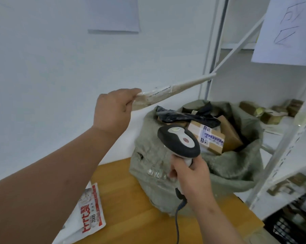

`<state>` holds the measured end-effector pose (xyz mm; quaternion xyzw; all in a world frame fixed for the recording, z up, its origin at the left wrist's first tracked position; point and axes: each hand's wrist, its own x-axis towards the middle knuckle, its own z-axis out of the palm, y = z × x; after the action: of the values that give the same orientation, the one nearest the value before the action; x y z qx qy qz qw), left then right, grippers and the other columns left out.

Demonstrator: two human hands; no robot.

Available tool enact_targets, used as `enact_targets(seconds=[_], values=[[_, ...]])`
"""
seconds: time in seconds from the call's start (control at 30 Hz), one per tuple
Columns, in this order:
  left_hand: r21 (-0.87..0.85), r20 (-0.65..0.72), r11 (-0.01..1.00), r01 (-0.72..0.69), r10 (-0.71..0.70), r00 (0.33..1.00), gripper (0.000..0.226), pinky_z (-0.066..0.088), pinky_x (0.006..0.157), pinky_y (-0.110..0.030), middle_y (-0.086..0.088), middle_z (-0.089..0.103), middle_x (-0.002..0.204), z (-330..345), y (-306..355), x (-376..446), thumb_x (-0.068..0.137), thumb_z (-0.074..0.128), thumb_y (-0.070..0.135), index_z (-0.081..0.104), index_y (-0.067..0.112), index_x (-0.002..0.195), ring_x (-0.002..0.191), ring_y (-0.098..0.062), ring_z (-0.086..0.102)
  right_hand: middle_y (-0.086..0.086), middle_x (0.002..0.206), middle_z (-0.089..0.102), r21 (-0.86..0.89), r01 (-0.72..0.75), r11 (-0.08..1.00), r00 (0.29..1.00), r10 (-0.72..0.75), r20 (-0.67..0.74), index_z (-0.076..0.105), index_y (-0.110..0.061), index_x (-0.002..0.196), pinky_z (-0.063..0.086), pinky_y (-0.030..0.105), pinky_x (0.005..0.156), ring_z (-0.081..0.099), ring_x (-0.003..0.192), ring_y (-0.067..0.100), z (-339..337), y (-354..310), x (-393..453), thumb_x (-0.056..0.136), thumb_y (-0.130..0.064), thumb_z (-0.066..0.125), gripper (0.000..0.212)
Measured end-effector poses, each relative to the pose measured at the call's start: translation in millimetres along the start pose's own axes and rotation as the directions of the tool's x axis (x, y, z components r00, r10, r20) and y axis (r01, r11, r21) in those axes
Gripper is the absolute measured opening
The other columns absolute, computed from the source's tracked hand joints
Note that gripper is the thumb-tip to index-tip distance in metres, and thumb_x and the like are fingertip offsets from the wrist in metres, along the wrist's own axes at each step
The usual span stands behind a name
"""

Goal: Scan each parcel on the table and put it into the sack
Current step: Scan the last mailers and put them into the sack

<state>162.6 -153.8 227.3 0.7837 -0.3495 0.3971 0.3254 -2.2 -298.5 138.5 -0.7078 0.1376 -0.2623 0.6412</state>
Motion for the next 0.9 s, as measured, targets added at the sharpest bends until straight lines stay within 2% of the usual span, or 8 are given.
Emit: enact_targets(seconds=[0.2, 0.37, 0.57, 0.63, 0.7, 0.73, 0.83, 0.9], values=[[0.151, 0.064, 0.979, -0.137, 0.129, 0.99, 0.035, 0.034, 0.075, -0.039, 0.004, 0.072, 0.108, 90.7, 36.7, 37.9, 0.088, 0.058, 0.006, 0.074, 0.027, 0.111, 0.099, -0.032, 0.048, 0.006, 0.063, 0.062, 0.139, -0.026, 0.99, 0.996, 0.037, -0.078, 0.065, -0.014, 0.089, 0.052, 0.044, 0.062, 0.061, 0.056, 0.019, -59.2, 0.6, 53.8, 0.093, -0.016, 0.065, 0.004], [0.163, 0.422, 0.985, -0.062, -0.013, 0.907, 0.039, 0.041, 0.092, -0.034, -0.003, 0.049, 0.137, 144.4, 54.2, 46.8, 0.099, 0.049, 0.008, 0.068, 0.031, 0.124, 0.115, -0.03, 0.035, 0.006, 0.062, 0.061, 0.133, -0.062, 0.989, 0.995, 0.071, -0.063, 0.061, -0.005, 0.093, 0.049, 0.035, 0.058, 0.059, 0.052, 0.015, -97.3, 11.4, 82.8, 0.092, -0.013, 0.064, 0.009], [0.312, 0.582, 0.948, 0.063, -0.243, 0.776, 0.052, 0.03, 0.108, -0.028, 0.003, 0.044, 0.147, 174.7, 55.6, 56.3, 0.099, 0.042, 0.004, 0.051, 0.033, 0.14, 0.13, -0.025, 0.034, 0.006, 0.065, 0.062, 0.169, -0.108, 0.98, 0.994, 0.112, -0.014, 0.063, -0.007, 0.094, 0.049, 0.027, 0.055, 0.057, 0.053, 0.018, -115.1, 27.3, 104.4, 0.092, -0.008, 0.062, 0.003], [0.292, 0.63, 0.943, 0.158, -0.314, 0.71, 0.05, 0.031, 0.105, -0.016, 0.004, 0.046, 0.146, 175.5, 49.9, 48.8, 0.101, 0.041, 0.007, 0.048, 0.033, 0.142, 0.13, -0.018, 0.041, 0.003, 0.066, 0.065, 0.187, -0.122, 0.975, 0.992, 0.122, 0.011, 0.065, -0.013, 0.098, 0.051, 0.027, 0.055, 0.058, 0.053, 0.015, -111.8, 27.5, 107.2, 0.092, -0.01, 0.064, 0.007], [0.248, 0.683, 0.936, 0.248, -0.351, 0.641, 0.05, 0.029, 0.089, 0.001, 0.01, 0.048, 0.139, 172.0, 48.6, 37.9, 0.101, 0.041, 0.007, 0.042, 0.035, 0.143, 0.124, -0.009, 0.045, -0.001, 0.065, 0.067, 0.186, -0.128, 0.974, 0.992, 0.124, 0.036, 0.065, -0.019, 0.098, 0.057, 0.034, 0.06, 0.059, 0.052, 0.012, -105.0, 27.0, 108.6, 0.092, -0.01, 0.064, 0.011], [0.249, 0.687, 0.935, 0.253, -0.355, 0.634, 0.051, 0.026, 0.089, 0.0, 0.012, 0.045, 0.142, 169.4, 49.8, 32.7, 0.101, 0.04, 0.008, 0.039, 0.036, 0.145, 0.128, -0.007, 0.042, -0.001, 0.065, 0.067, 0.181, -0.132, 0.975, 0.991, 0.125, 0.049, 0.065, -0.019, 0.097, 0.058, 0.036, 0.063, 0.06, 0.053, 0.012, -101.0, 26.7, 109.1, 0.091, -0.009, 0.064, 0.011], [0.288, 0.532, 0.916, 0.279, -0.395, 0.749, 0.053, 0.01, 0.113, -0.029, 0.019, 0.034, 0.154, 161.3, 43.1, 19.7, 0.1, 0.039, 0.014, 0.043, 0.047, 0.142, 0.142, -0.002, 0.026, 0.001, 0.066, 0.066, 0.156, -0.124, 0.98, 0.989, 0.111, 0.094, 0.067, -0.015, 0.099, 0.056, 0.031, 0.06, 0.062, 0.056, 0.014, -86.4, 25.5, 108.0, 0.091, -0.012, 0.065, 0.009], [0.225, 0.436, 0.893, 0.389, -0.45, 0.779, 0.051, 0.007, 0.111, -0.03, 0.019, 0.034, 0.153, 151.3, 31.6, 14.3, 0.1, 0.04, 0.017, 0.047, 0.049, 0.138, 0.142, -0.003, 0.025, 0.002, 0.065, 0.066, 0.151, -0.129, 0.98, 0.986, 0.111, 0.122, 0.067, -0.018, 0.097, 0.054, 0.029, 0.059, 0.061, 0.056, 0.012, -74.9, 23.7, 104.3, 0.091, -0.015, 0.066, 0.006]])
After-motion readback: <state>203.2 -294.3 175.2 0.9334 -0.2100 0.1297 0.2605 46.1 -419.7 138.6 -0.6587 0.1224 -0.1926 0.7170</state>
